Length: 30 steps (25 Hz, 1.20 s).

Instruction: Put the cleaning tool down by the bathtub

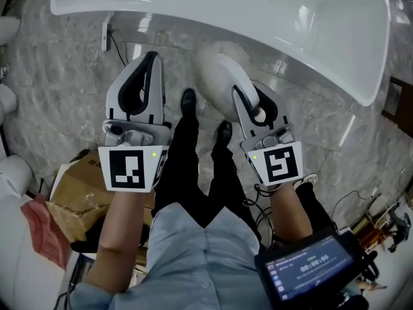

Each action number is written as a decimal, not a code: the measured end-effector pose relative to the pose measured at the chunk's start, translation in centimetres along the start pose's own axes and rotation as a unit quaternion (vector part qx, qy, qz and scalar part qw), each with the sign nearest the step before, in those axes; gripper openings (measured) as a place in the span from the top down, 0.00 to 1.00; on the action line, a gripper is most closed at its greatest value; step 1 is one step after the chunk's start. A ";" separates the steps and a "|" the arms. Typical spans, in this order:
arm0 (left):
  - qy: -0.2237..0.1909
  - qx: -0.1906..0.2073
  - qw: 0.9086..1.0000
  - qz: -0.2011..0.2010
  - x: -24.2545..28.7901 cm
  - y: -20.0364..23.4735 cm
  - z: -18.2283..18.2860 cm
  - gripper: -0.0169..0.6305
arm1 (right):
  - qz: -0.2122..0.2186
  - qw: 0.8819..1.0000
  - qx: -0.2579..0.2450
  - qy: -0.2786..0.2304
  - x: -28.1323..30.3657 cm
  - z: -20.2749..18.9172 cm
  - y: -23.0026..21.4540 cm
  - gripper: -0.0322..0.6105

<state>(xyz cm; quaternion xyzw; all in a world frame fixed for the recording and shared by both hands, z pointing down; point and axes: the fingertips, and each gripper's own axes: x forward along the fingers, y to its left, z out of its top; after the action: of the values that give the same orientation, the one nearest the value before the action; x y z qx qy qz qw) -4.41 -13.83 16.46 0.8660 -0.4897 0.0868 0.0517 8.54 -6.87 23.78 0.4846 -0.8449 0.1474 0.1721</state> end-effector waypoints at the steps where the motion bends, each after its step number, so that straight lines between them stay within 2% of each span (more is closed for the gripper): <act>1: 0.002 -0.002 1.000 -0.001 0.4 0.3 -0.7 0.95 | 0.002 1.000 -0.001 0.001 0.5 -0.5 0.0 0.79; 16: 0.033 -0.015 0.999 -0.027 5.6 1.3 -12.3 0.95 | 0.038 0.998 0.001 0.044 7.0 -11.5 -0.7 0.79; 24: 0.047 -0.023 0.998 -0.043 6.5 0.9 -19.3 0.95 | 0.034 0.998 -0.025 0.047 10.3 -17.2 -2.0 0.79; 30: 0.059 -0.028 0.997 -0.045 7.5 0.6 -24.5 0.95 | 0.057 0.996 -0.049 0.054 12.6 -21.8 -1.8 0.79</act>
<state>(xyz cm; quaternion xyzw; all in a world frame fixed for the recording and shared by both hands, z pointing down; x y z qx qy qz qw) -3.57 -16.18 41.93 0.8786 -0.4487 0.1216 0.1090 7.39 -8.36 48.96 0.4176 -0.8671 0.1412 0.2321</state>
